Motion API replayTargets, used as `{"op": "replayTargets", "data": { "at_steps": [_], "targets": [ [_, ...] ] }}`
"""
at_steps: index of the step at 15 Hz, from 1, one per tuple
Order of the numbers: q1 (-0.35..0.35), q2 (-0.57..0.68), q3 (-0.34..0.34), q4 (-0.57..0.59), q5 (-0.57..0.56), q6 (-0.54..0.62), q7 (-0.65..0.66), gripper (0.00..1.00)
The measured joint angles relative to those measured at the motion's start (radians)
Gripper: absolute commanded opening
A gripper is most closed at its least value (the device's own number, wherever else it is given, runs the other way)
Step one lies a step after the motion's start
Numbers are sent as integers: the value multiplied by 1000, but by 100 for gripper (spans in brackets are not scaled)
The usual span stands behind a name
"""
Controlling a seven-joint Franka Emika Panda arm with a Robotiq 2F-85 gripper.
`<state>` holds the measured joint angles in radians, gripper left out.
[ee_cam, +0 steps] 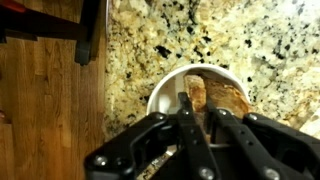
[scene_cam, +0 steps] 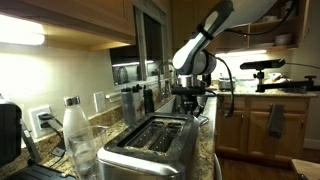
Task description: Put the slices of bread in the toaster
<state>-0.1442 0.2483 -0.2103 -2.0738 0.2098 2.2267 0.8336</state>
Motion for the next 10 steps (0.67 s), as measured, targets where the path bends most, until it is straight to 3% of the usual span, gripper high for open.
{"op": "replayTargets", "data": {
  "at_steps": [10],
  "targets": [
    [0,1,0,10,-20,-1,5,9]
  ]
}}
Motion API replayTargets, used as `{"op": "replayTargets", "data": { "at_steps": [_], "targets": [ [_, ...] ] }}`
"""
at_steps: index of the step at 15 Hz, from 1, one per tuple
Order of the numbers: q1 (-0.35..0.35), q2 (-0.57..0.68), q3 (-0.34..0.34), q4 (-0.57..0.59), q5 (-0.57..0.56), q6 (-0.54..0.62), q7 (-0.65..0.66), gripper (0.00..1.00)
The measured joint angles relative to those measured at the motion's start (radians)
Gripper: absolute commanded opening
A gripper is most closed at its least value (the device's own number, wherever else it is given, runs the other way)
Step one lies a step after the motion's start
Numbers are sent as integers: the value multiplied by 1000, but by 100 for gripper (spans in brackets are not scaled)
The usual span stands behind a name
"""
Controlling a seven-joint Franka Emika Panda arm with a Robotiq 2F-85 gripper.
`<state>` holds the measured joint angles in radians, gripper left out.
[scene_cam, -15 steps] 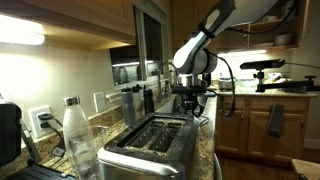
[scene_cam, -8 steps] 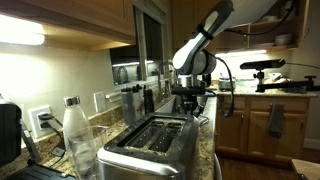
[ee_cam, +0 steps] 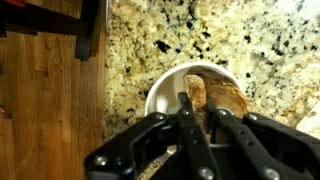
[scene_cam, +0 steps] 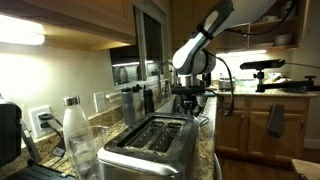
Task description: Put the slices of bread in the toaster
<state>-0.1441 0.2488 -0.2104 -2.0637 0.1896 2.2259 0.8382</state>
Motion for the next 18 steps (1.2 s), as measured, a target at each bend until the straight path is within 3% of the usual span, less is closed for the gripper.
{"op": "replayTargets", "data": {
  "at_steps": [18],
  "targets": [
    [0,0,-2,29,-44,-54,12,9]
  ]
}}
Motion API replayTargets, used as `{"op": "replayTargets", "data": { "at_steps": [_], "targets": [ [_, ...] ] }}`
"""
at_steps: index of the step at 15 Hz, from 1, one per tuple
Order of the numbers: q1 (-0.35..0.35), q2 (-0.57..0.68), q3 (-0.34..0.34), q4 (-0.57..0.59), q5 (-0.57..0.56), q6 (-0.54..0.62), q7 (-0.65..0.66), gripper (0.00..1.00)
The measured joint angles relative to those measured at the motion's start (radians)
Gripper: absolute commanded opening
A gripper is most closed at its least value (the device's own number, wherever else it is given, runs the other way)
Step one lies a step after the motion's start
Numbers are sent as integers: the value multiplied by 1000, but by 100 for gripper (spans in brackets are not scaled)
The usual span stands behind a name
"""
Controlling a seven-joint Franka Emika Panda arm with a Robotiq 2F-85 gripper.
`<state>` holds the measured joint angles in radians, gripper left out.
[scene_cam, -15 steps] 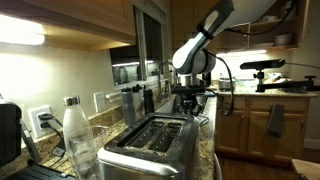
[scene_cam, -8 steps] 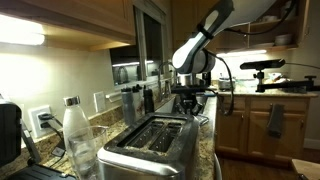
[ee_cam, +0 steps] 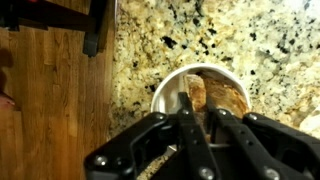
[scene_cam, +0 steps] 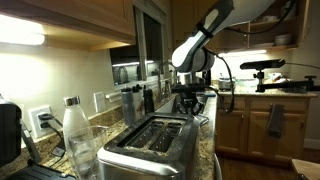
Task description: Put the slices of bread in the toaster
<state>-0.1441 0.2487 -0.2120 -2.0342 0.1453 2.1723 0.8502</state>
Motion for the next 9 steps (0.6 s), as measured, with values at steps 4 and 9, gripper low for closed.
{"op": "replayTargets", "data": {
  "at_steps": [4,9],
  "targets": [
    [0,0,0,24,-17,-51,6,9],
    [2,-1,0,55,-41,-89,24,9]
  ]
}}
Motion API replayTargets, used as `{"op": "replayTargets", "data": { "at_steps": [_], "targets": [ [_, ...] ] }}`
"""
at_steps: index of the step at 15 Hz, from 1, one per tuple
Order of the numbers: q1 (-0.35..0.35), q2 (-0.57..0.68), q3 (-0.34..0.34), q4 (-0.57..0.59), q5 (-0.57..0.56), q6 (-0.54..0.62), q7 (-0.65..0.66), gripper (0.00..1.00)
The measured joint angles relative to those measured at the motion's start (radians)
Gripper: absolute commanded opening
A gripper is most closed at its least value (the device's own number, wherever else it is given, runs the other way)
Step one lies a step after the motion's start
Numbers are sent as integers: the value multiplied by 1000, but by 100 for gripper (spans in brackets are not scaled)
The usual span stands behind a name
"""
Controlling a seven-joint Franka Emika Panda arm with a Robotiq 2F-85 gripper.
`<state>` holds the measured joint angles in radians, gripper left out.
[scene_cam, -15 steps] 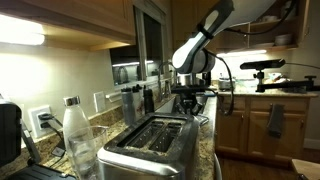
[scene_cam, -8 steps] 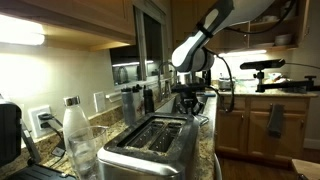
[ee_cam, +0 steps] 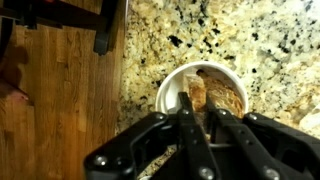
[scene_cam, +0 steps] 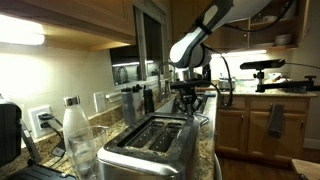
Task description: Put the slices of bread in the toaster
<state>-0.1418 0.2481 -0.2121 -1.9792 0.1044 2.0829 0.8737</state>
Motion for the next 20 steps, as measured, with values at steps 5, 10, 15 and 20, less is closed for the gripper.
{"op": "replayTargets", "data": {
  "at_steps": [5,10,15,20],
  "targets": [
    [3,-4,0,21,-29,-22,16,9],
    [8,-10,2,24,-49,-27,23,9],
    [12,-33,5,23,-66,-39,23,9],
    [14,-118,14,10,-113,-100,52,9]
  ]
}}
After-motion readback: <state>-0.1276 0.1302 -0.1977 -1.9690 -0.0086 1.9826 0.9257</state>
